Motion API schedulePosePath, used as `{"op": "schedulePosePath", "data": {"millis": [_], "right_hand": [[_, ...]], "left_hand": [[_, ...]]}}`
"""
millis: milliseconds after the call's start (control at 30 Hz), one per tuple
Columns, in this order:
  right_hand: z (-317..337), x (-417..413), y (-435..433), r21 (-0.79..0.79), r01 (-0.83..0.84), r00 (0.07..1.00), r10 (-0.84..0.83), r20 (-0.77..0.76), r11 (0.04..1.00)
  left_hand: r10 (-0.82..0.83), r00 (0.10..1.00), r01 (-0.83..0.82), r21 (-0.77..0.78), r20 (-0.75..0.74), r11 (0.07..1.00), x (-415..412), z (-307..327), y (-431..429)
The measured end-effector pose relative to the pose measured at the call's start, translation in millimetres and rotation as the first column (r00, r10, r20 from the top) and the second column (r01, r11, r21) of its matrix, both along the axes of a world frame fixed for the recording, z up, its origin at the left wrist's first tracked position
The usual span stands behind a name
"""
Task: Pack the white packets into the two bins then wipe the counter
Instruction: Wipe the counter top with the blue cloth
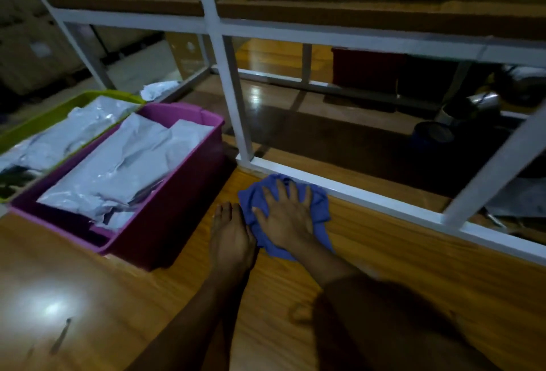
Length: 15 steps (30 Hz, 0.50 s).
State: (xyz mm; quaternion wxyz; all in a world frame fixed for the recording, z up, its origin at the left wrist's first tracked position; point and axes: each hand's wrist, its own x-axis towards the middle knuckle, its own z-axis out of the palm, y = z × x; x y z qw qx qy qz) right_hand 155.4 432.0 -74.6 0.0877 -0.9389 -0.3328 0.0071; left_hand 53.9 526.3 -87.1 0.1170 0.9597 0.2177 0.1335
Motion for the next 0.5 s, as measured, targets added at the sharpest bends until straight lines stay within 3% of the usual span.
{"op": "schedulePosePath", "data": {"millis": [167, 233, 300, 400, 500], "right_hand": [[-8, 16, 35, -0.005, -0.25, 0.968, 0.25, -0.027, 0.968], [-5, 20, 17, -0.021, -0.318, 0.948, 0.318, -0.014, 0.948], [-4, 20, -19, -0.013, -0.317, 0.948, 0.317, 0.033, 0.948], [-6, 15, -79, 0.028, -0.124, 0.99, 0.122, 0.073, 0.992], [-6, -14, -93, 0.009, 0.275, 0.961, -0.275, 0.022, 0.962]], "left_hand": [[0.181, 0.965, -0.116, -0.311, 0.189, 0.943, -13, 13, -4], [0.13, 0.977, -0.075, -0.301, 0.17, 0.951, -29, 10, -4], [0.043, 0.996, -0.027, -0.189, 0.08, 0.982, -54, 3, -1], [-0.015, 1.0, 0.016, -0.095, 0.01, 0.995, -101, 0, 8], [-0.029, 0.999, 0.025, -0.082, -0.042, 0.996, -141, 0, 12]]}}
